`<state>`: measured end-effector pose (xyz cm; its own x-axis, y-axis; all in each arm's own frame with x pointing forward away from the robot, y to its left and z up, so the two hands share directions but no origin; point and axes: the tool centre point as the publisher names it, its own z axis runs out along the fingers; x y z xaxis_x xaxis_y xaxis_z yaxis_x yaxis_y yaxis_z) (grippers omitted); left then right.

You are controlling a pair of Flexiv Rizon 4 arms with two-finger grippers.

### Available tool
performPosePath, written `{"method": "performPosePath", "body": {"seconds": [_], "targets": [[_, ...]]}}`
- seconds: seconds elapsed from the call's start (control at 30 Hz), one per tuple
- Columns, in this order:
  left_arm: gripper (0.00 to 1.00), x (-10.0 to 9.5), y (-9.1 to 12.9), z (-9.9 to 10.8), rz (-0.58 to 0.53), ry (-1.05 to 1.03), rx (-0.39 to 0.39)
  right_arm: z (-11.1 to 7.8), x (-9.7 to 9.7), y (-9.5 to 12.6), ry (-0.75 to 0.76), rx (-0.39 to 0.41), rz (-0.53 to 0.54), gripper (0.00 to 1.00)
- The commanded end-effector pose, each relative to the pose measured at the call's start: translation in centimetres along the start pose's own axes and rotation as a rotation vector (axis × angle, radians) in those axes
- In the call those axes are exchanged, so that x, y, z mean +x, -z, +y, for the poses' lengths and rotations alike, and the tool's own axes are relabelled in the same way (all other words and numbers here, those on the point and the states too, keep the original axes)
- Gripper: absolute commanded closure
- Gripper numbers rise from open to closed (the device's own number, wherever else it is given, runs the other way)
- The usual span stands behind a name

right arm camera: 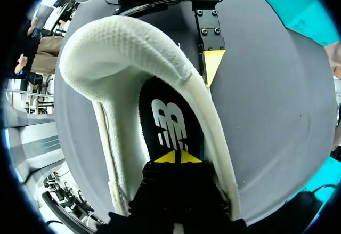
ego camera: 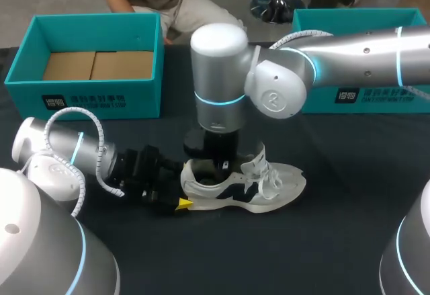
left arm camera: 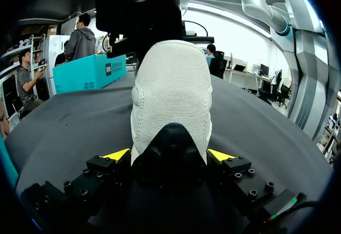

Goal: Take the shoe out of the shoebox, open the shoe tongue, remove and reinsert the insole, then place the shoe into the shoebox

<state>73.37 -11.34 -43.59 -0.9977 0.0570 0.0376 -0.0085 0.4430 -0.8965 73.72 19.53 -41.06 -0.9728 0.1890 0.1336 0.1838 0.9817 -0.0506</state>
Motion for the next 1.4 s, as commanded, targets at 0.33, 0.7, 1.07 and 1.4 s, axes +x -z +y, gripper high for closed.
{"method": "performPosePath", "body": {"seconds": [0.33,0.7,1.07,1.4], "targets": [[1.0,0.1,-0.4,0.3,0.001,0.0,-0.002,-0.4,1.3,-0.1,-0.033,-0.002,0.005,1.0],[1.0,0.1,-0.4,0.3,0.001,0.0,-0.002,-0.3,1.6,2.8,-0.029,-0.036,-0.015,1.0],[1.0,0.1,-0.4,0.3,0.001,0.0,-0.002,-0.7,1.3,5.6,-0.033,-0.028,-0.07,1.0],[1.0,0.1,-0.4,0.3,0.001,0.0,-0.002,-0.6,0.3,4.5,-0.028,-0.019,-0.06,1.0]]}}
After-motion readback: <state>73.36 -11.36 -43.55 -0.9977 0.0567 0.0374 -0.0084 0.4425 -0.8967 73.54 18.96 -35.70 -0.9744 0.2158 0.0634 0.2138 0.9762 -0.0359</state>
